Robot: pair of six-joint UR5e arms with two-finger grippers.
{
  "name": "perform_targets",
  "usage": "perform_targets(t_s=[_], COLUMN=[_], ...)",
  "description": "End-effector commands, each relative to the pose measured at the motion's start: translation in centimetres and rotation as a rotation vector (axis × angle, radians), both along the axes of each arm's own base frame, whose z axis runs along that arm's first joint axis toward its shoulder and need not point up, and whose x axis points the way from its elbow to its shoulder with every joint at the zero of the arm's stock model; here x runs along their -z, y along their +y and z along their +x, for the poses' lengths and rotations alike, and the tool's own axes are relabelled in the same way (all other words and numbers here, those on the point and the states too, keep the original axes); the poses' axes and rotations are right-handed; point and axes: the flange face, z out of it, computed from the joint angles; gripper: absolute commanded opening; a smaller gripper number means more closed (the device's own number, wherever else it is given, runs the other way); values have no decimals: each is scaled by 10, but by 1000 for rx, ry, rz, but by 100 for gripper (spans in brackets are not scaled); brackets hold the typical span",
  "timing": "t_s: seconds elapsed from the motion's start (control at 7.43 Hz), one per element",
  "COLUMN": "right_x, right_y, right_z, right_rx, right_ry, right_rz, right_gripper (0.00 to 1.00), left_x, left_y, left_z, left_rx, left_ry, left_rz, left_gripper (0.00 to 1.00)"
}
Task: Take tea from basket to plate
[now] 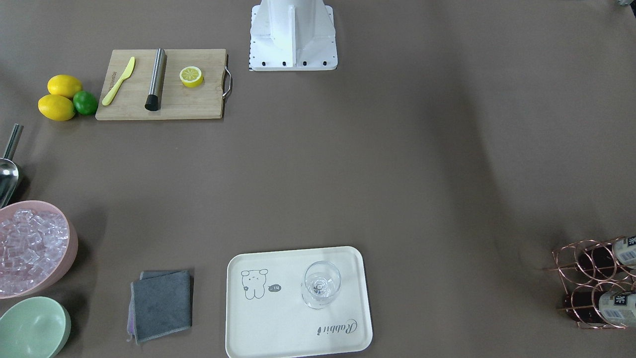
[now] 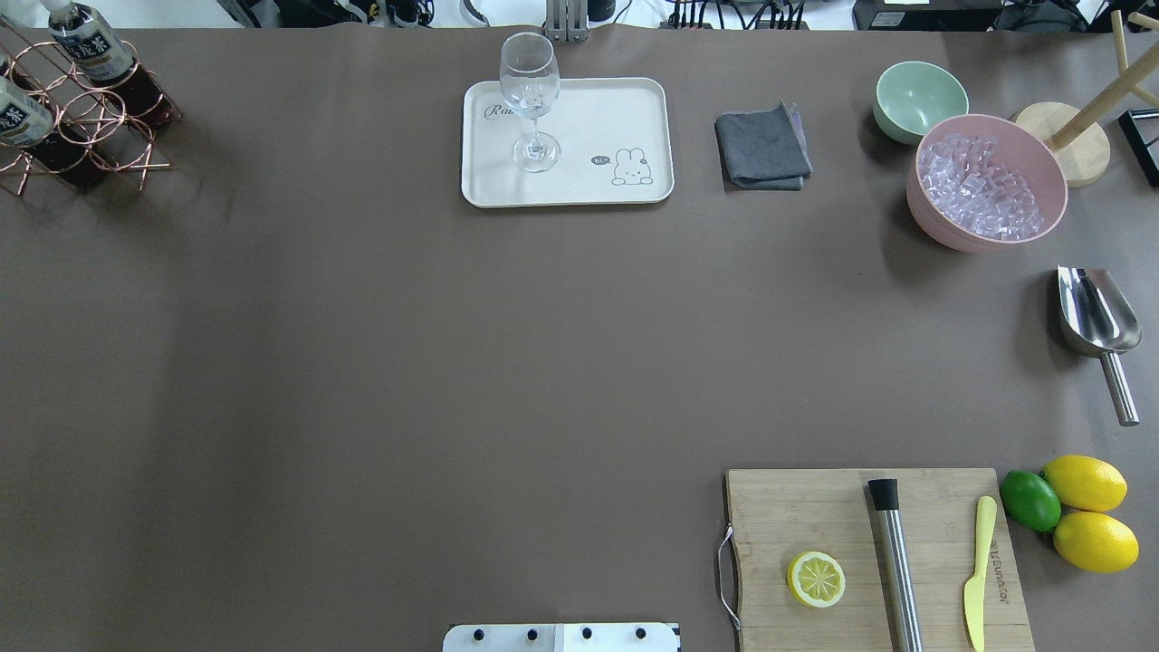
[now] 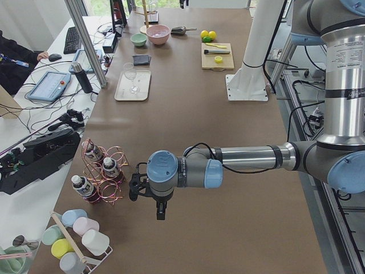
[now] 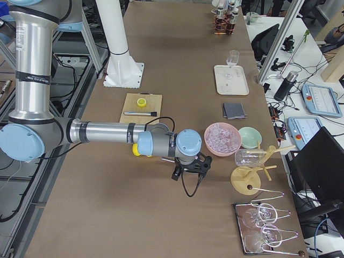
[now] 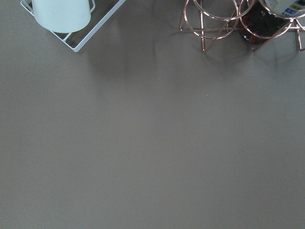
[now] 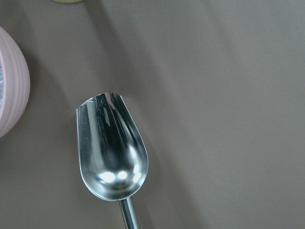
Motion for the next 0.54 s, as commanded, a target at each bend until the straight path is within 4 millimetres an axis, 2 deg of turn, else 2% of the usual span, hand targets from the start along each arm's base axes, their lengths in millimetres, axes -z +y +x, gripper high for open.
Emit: perform_targets(t_s=[0.0, 0.4], right_x=[-1, -1], right_y=[0, 3], right_z=[0, 0], right_rx=[-2, -1], right_ry=[0, 0], right_rz=[-4, -3], right_gripper=[100, 100], left_x=[-12, -6], left_y=[21, 14], left_z=[-20, -23], left_rx=[46, 51], left_ry=[7, -1], left_rz=[-18, -9], left_gripper=[97, 97])
